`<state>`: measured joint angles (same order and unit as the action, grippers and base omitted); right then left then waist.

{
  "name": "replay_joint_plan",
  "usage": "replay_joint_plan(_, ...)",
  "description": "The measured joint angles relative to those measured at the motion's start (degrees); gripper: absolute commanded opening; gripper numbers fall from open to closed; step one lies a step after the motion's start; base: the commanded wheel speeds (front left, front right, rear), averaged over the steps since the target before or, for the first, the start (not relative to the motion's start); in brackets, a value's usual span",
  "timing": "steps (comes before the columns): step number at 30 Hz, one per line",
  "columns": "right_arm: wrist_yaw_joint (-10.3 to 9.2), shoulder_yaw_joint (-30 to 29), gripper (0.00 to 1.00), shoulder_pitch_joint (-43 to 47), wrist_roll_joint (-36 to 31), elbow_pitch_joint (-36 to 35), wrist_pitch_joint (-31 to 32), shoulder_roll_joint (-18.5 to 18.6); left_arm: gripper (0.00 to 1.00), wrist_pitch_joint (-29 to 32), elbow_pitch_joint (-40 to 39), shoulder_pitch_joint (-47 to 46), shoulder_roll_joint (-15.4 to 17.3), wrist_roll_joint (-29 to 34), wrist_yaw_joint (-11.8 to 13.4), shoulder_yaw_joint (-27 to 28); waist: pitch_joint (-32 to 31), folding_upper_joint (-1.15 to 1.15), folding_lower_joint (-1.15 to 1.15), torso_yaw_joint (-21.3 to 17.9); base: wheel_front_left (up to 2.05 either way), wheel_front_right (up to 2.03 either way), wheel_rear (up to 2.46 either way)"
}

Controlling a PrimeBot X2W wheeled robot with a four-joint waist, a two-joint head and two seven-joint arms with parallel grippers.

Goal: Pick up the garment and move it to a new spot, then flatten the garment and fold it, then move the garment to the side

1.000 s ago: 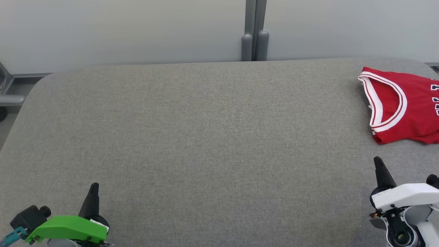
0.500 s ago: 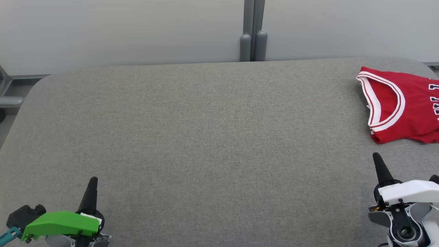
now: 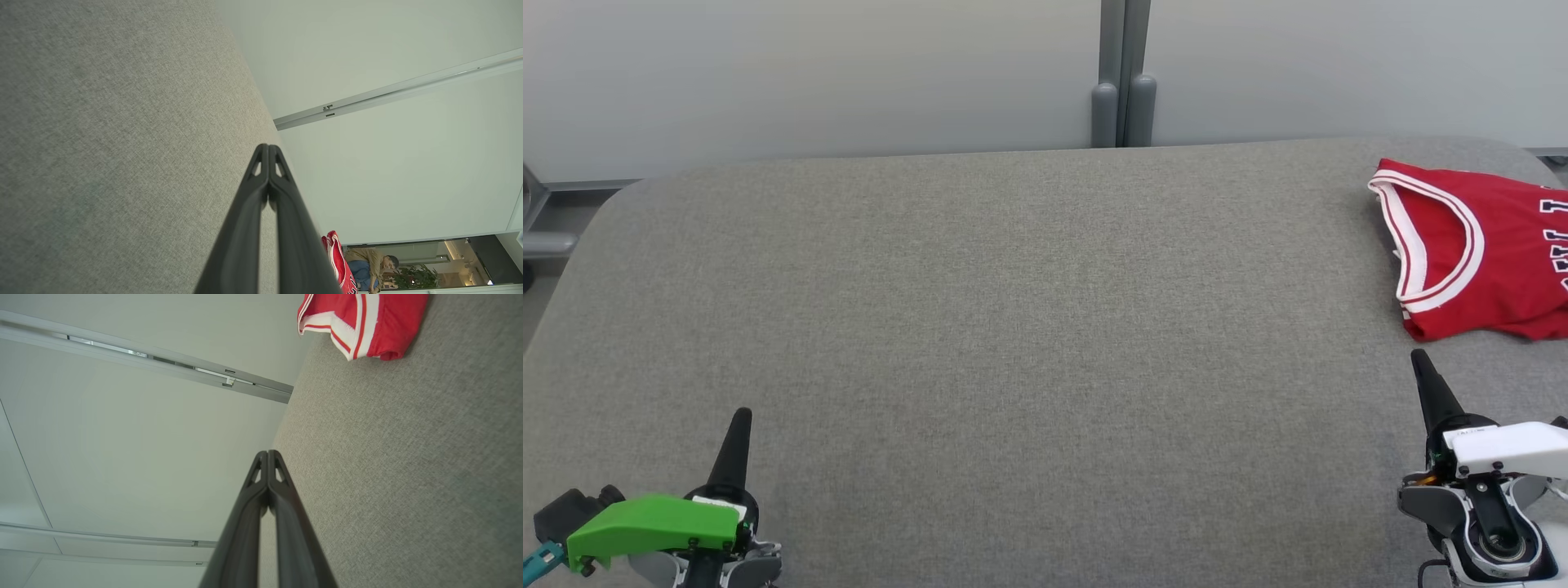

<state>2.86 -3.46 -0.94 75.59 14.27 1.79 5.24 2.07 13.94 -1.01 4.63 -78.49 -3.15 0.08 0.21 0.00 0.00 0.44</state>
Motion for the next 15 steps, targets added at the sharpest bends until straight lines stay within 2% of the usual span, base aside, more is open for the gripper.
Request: replay_joint_plan(15, 1.91, -2.7, 0.0, -1.4, 10.5, 0.1, 2.9, -1.9, 0.0, 2.7, 0.1, -1.5, -1.7, -8.4, -1.9, 2.8, -0.1, 0.0, 0.0, -0.3, 0.0, 0.0, 0.0)
